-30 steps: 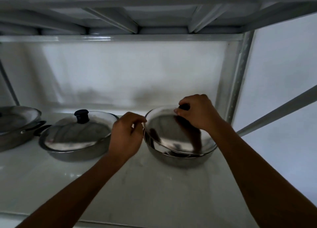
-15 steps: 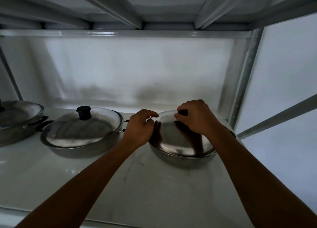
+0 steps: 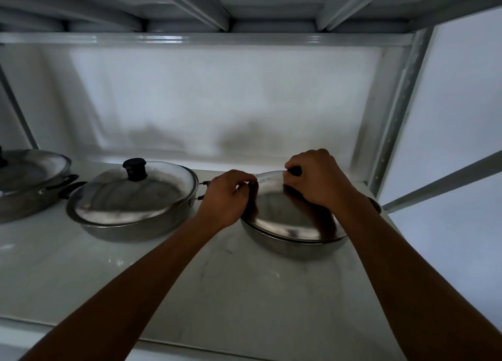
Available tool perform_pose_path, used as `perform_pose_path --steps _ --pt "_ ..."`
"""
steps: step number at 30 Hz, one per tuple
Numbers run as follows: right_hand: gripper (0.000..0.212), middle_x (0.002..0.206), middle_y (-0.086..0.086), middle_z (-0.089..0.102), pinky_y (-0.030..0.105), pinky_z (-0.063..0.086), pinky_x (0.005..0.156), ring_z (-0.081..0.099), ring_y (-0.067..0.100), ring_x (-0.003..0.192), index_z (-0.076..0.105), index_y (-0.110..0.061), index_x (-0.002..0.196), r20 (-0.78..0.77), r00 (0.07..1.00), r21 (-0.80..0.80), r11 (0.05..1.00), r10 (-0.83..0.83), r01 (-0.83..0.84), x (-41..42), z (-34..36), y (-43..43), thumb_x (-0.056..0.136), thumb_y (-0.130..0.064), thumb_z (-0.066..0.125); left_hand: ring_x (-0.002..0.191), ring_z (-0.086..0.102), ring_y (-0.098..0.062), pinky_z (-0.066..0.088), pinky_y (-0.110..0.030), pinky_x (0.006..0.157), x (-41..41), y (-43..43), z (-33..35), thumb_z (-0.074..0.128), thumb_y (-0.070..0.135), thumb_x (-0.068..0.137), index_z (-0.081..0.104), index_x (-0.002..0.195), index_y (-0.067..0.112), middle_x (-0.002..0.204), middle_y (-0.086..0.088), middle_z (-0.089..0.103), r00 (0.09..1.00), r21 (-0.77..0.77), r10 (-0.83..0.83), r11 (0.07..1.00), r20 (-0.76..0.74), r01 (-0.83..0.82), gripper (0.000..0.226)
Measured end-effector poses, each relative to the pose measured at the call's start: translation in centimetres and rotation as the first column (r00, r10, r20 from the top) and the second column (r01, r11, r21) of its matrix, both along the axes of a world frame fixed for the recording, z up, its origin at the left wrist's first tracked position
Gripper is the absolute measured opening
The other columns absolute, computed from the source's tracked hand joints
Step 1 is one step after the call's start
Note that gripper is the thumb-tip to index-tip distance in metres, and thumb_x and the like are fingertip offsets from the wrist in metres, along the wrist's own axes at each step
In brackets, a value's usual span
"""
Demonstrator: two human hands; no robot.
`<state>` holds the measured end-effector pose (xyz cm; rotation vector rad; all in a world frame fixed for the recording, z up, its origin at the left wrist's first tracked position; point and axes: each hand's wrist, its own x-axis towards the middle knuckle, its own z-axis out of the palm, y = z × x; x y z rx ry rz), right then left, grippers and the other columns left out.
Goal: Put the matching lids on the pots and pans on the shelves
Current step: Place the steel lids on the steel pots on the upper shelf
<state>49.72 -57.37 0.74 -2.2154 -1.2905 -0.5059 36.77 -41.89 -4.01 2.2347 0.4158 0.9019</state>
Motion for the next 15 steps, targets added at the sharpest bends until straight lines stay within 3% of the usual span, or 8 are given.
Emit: perform_pose_path --steps 4,10,15 --pt "0.022 0.099 0.007 0.075 0.036 0.05 0.084 0.065 0.027 0.094 0.075 -0.013 0.099 -0.003 1.0 0.063 0.998 -0.003 0.003 -0.54 -0.32 -0.08 0.085 -0.025 0.066 0.101 0.062 -0.012 0.049 -0.034 0.093 0.11 -0.02 -0.34 0.049 0.012 0.088 0.072 0.103 0.021 0.108 0.004 0.07 1.0 0.013 0.003 1.0 0.022 -0.004 0.028" --pt "0.021 0.09 0.009 0.074 0.041 0.051 0.081 0.063 0.028 0.087 0.075 -0.01 0.092 0.0 1.0 0.074 0.997 -0.022 0.022 -0.5 -0.84 -0.08 0.086 -0.027 0.064 0.099 0.063 -0.014 0.051 -0.037 0.09 0.23 -0.26 -0.35 0.05 0.018 0.089 0.071 0.102 0.021 0.106 0.003 0.071 1.0 0.081 0.004 0.997 0.018 -0.005 0.025" --pt "0.021 0.093 0.006 0.073 0.038 0.049 0.081 0.063 0.026 0.088 0.074 -0.013 0.095 -0.002 0.999 0.076 0.996 -0.048 0.048 -0.82 -1.03 0.03 0.086 -0.029 0.064 0.096 0.062 -0.017 0.048 -0.034 0.088 0.14 -0.69 -0.64 0.048 0.023 0.087 0.07 0.098 0.019 0.101 0.0 0.07 1.0 0.127 0.006 0.992 0.014 -0.008 0.025"
